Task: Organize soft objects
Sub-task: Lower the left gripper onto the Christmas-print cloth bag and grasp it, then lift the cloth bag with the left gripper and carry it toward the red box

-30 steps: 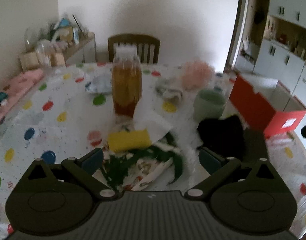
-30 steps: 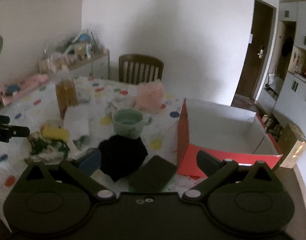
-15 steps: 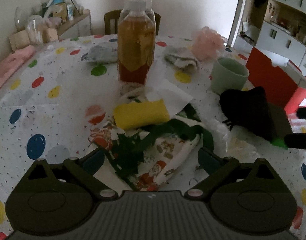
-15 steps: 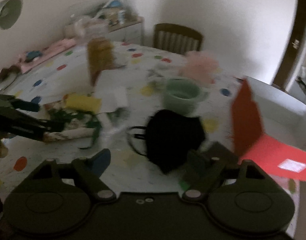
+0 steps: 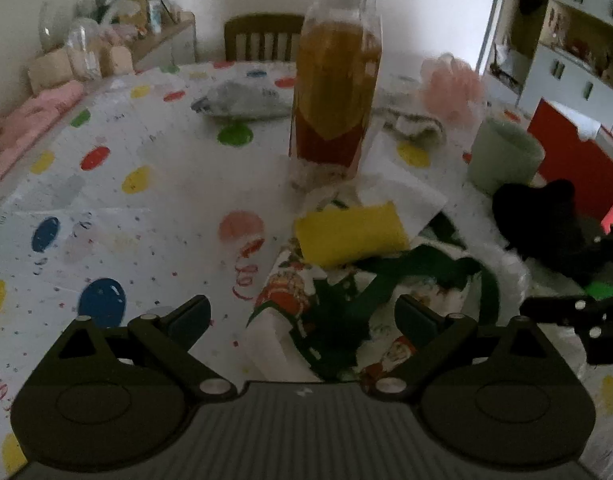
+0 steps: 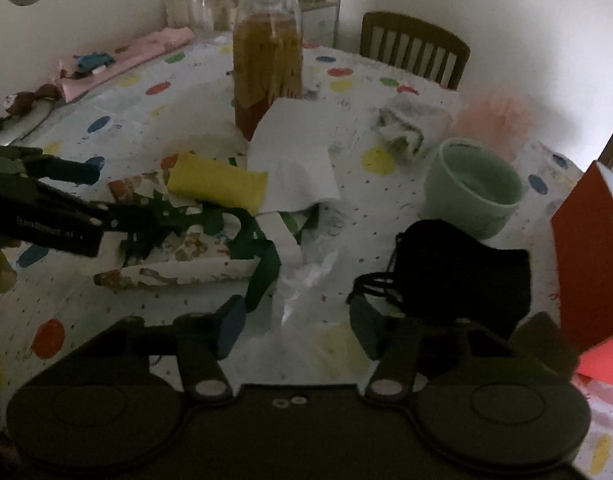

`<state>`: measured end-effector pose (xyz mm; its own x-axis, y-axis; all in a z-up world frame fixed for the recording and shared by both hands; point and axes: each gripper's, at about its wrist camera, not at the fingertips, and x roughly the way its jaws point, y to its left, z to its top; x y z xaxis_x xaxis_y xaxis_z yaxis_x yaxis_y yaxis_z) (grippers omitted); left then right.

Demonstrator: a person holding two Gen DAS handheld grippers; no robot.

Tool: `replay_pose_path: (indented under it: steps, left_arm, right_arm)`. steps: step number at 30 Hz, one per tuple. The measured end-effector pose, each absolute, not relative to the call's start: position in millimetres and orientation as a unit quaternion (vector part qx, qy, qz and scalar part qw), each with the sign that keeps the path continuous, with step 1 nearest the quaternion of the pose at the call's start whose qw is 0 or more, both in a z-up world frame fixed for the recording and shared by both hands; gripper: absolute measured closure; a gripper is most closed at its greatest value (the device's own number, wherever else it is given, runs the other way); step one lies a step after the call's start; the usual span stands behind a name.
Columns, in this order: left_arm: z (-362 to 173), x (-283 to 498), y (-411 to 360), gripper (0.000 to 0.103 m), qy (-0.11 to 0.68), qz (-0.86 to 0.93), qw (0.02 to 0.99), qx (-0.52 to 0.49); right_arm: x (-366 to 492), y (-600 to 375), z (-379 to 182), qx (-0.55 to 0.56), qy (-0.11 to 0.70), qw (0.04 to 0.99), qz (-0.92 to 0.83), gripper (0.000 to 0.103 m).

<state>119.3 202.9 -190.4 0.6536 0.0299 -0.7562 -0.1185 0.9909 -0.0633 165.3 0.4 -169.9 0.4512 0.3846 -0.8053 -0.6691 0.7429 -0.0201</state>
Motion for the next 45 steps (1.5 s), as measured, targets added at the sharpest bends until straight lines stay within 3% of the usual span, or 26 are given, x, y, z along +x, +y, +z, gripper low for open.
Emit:
replay_pose_path:
  steps: [3,8,11,13,18,27,45]
  left_arm:
    - [-200,126,203,0.020,0.427,0.021,0.902,-0.055]
    - [-207,130,201,0.027,0.430,0.010,0.901,-0.052]
    - [-208,130,201,0.044,0.432,0.014,0.900,-0.045]
    - [-207,129,203,0.050,0.430,0.013,0.901,-0.050]
    - [-200,125,201,0.086,0.425,0.024,0.904,-0.040]
    - [-176,105,188,0.094,0.393,0.002,0.918,-0.058]
    - [-82,93,136,0.095,0.329,-0.001,0.940,-0.087]
  right_arm:
    - [170,9,-176,-0.175,0.424,0.832,0.311,0.057]
    - [178,14,-186,-0.173,0.439,0.827,0.305,0.067]
    - [178,16,-188,-0.172,0.445,0.824,0.304,0.074]
    - [177,15,-188,-0.171,0.445,0.825,0.303,0.075]
    - [176,14,-183,-0.168,0.442,0.828,0.303,0.076]
    - [166,0,-166,-0.163,0.423,0.839,0.302,0.079]
    - [168,-93,-98,-0.070,0.358,0.870,0.332,0.081]
